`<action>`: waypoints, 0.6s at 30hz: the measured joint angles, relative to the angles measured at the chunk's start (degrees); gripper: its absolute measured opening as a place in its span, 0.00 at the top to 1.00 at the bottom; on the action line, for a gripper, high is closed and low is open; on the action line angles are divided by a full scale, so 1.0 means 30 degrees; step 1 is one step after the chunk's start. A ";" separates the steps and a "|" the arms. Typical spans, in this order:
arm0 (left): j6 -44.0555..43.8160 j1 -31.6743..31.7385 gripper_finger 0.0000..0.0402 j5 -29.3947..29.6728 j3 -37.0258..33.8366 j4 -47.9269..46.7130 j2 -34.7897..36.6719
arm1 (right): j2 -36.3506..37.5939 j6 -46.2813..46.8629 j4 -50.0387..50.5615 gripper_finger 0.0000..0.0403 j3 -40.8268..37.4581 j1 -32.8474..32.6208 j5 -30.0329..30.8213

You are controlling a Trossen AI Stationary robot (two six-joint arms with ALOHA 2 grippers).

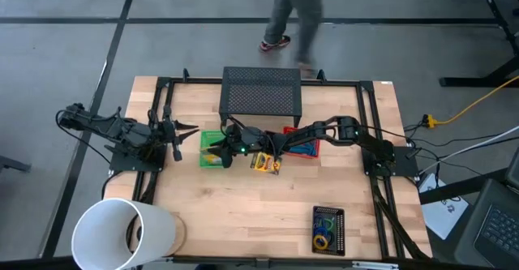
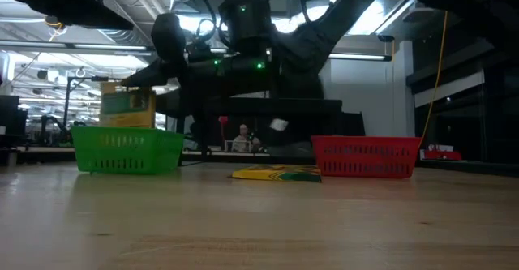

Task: Pick & Place Office Desk Supplies
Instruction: Put the box of crayon into the black bin

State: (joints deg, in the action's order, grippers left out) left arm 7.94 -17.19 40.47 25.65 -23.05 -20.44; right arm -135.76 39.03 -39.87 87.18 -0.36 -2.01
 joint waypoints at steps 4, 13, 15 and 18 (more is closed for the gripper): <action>0.0015 0.0000 0.90 0.0085 0.0000 0.0036 0.0013 | 0.0138 0.0347 0.0000 0.44 0.0000 0.0015 0.0011; 0.0036 0.0001 0.89 0.0094 0.0000 0.0036 0.0013 | 0.1004 -0.1197 -0.0200 0.35 0.0000 0.0833 0.0429; 0.0040 0.0007 0.89 0.0101 0.0000 0.0036 0.0013 | 0.1199 -0.1792 -0.0231 0.35 0.0000 0.1086 0.0071; 0.0076 0.0006 0.89 0.0101 0.0000 0.0053 0.0013 | 0.1651 -0.2331 -0.0307 0.35 0.0000 0.1404 -0.0893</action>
State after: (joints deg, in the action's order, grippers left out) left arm 8.17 -17.17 40.77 25.65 -22.89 -20.40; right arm -130.81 32.04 -40.79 87.18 3.85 -4.69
